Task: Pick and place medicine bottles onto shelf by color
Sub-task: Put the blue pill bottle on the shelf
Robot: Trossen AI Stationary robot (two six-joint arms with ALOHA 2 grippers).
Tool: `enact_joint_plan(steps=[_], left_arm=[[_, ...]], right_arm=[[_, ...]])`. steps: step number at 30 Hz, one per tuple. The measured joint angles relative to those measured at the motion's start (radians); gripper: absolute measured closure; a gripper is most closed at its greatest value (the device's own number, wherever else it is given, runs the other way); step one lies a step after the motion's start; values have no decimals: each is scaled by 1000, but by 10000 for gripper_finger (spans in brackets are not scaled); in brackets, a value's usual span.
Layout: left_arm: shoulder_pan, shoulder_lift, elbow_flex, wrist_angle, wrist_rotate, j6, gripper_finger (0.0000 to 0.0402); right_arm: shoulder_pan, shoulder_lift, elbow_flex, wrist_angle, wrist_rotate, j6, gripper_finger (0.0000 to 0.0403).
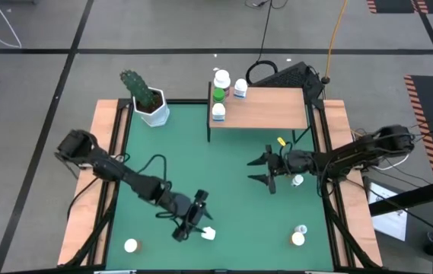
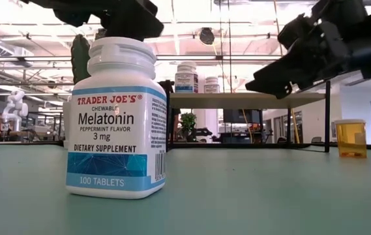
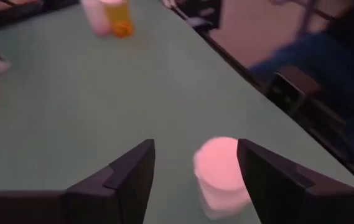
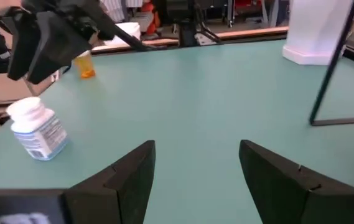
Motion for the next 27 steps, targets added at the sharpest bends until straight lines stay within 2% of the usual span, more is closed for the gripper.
enact_joint_plan(steps=[2, 5, 13, 15, 20, 27], left_arm=[[-21, 20, -4, 42, -53, -21, 173], [-41, 50, -5, 82, -61, -65, 174], [-107, 128, -5, 186, -51, -147, 170], [-116, 148, -5, 199, -80, -166, 160], [-124, 162, -3, 192, -226, -200, 117], [-148, 161, -5, 182, -239, -204, 65]], right_arm=[[57, 22, 0, 42, 59, 14, 177], [128, 56, 0, 129, 125, 27, 177], [232, 148, 93, 152, 185, 24, 177], [242, 183, 126, 134, 186, 13, 177], [243, 268, 207, 109, 183, -3, 177], [245, 365, 289, 105, 157, -30, 177]])
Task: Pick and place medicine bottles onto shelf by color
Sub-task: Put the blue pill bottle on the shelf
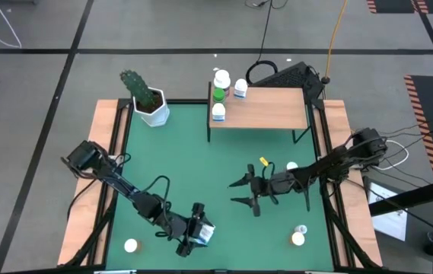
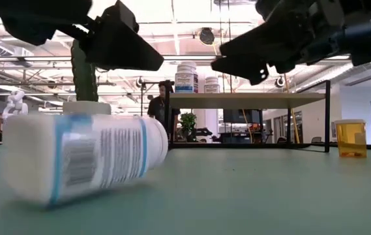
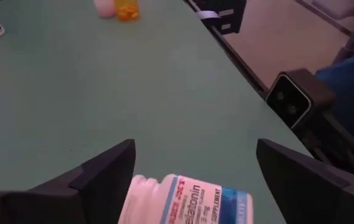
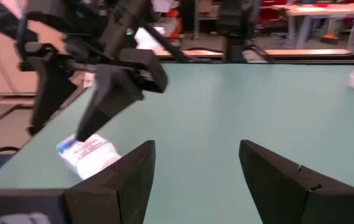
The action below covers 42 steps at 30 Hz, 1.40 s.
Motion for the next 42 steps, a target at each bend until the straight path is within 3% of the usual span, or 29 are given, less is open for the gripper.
enact_joint_plan(steps=[8, 14, 18, 32, 42], left_arm=[[-36, -7, 0, -29, -47, -51, 57], [-35, -41, 5, -184, -85, -363, 57], [-29, -28, 5, -199, -83, -550, 57], [-34, 20, 19, -231, -76, -732, 54], [-7, 183, 226, -442, -7, -739, 50]], right_arm=[[19, 98, 136, -74, -58, 3, 174], [40, 186, 212, -118, -58, 52, 163], [42, 221, 227, -117, -57, 83, 163], [44, 225, 227, -117, -23, 173, 163], [44, 225, 227, -165, -24, 202, 163]])
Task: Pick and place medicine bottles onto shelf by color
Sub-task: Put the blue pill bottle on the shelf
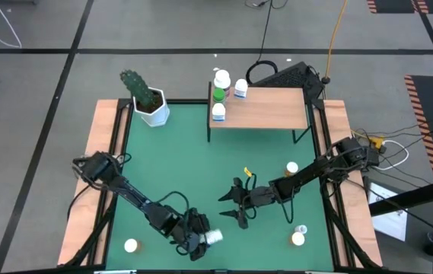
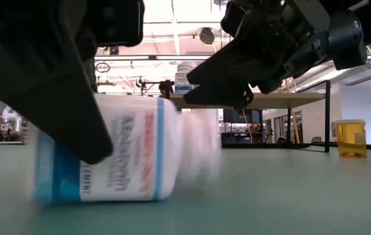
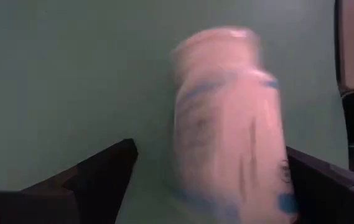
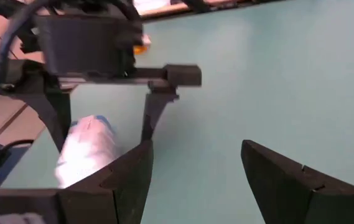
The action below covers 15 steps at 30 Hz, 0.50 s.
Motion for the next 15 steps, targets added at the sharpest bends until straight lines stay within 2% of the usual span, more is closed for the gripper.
enact_joint_plan(steps=[6, 15], left_arm=[[33, -3, 64, -217, 13, 60, 68], [35, -3, 61, -229, -5, 285, 207]], right_arm=[[0, 0, 0, -5, 0, 3, 163], [0, 0, 0, 2, -1, -36, 163]])
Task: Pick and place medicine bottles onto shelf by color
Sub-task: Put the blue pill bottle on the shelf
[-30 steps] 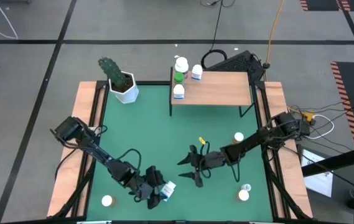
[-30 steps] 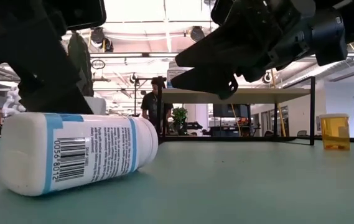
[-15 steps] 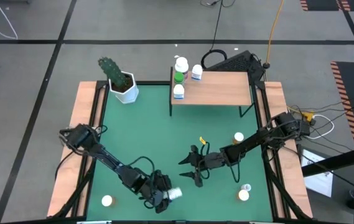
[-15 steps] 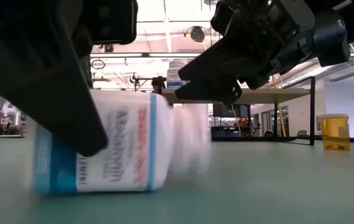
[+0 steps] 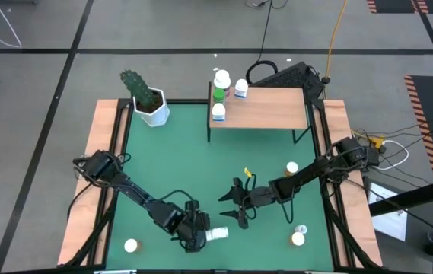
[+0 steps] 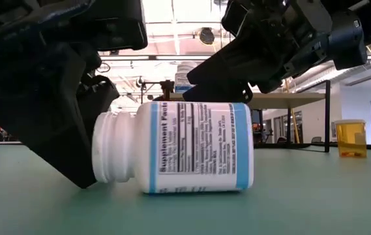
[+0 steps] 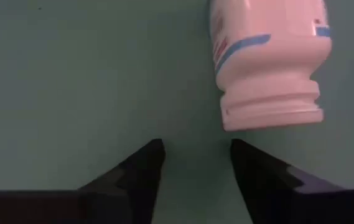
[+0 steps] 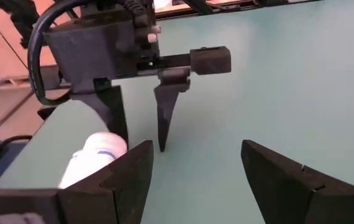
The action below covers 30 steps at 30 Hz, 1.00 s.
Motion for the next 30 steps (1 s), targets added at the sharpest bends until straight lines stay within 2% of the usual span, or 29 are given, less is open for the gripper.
enact_joint_plan(steps=[2, 5, 7, 12, 15, 20, 23, 26, 30], left_arm=[[-3, -5, 0, -13, 1, 15, 225], [-12, -24, -1, -73, 1, 13, 235], [-16, -45, -2, -129, -18, -16, 233], [-9, -122, -2, -192, -121, -85, 225], [-13, -165, -2, -187, -124, -69, 225], [-25, -186, 0, -82, -118, -20, 224], [-29, -178, 0, -24, -64, 35, 224], [-35, -173, -2, -36, -12, 58, 224], [-41, -174, -1, -63, -9, 54, 224]], right_arm=[[3, 0, 0, -21, -33, -38, 163], [16, 0, 0, -72, -192, -108, 163], [29, 0, 0, -74, -242, -103, 163], [58, 9, 3, -24, -238, -113, 163], [74, 49, 30, -34, -243, -128, 163], [78, 135, 85, -43, -243, -159, 163], [73, 170, 107, -44, -210, -185, 163], [56, 187, 126, -38, -51, -158, 165], [29, 187, 139, -28, 34, -111, 171]])
